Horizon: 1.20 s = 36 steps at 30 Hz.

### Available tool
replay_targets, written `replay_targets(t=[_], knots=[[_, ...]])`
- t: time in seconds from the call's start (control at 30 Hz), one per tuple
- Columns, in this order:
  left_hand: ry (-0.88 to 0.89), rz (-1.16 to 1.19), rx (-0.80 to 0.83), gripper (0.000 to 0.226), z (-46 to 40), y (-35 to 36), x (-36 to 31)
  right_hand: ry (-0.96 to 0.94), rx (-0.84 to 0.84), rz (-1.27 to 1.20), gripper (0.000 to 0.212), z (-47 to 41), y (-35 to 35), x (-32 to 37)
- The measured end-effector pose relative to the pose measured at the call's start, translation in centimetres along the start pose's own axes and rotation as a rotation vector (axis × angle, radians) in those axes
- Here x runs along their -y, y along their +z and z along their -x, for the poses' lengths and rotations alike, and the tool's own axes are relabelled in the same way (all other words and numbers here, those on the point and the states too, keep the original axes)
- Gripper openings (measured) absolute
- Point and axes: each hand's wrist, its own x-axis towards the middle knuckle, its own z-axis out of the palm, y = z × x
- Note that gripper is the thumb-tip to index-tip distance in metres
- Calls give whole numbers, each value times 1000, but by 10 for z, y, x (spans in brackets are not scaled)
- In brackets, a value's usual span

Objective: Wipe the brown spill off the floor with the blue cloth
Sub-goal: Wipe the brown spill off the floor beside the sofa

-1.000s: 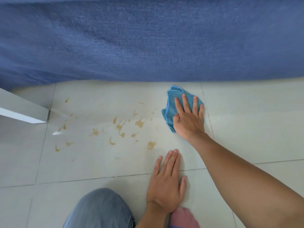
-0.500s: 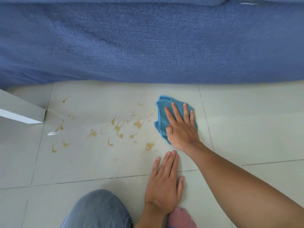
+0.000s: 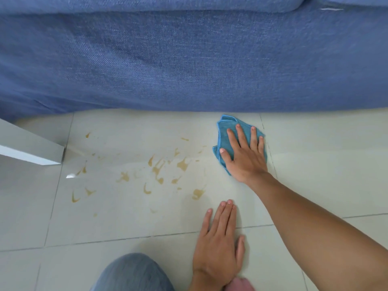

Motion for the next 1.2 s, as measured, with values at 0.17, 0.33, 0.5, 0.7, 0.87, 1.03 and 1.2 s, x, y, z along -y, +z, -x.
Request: replay_targets(t=[0.17, 0.33, 0.5, 0.7, 0.87, 1.03, 1.2], knots=[[6, -9, -18, 73, 0, 1, -1, -102, 1, 39, 65, -3, 2, 4], [14, -5, -13, 74, 1, 2, -1, -175, -1, 48, 65, 5, 3, -7], [-2, 27, 15, 73, -1, 0, 1, -141, -3, 54, 65, 15, 8, -10], [29, 65, 37, 70, 1, -7, 9, -110, 17, 41, 66, 28, 11, -12], [49, 95, 0, 69, 1, -15, 13, -89, 37, 28, 66, 37, 10, -13], [-33, 77, -42, 59, -3, -33, 18, -65, 84, 26, 60, 39, 5, -9], [-96, 63, -66, 47, -7, -51, 28, -45, 151, 31, 61, 40, -1, -5]])
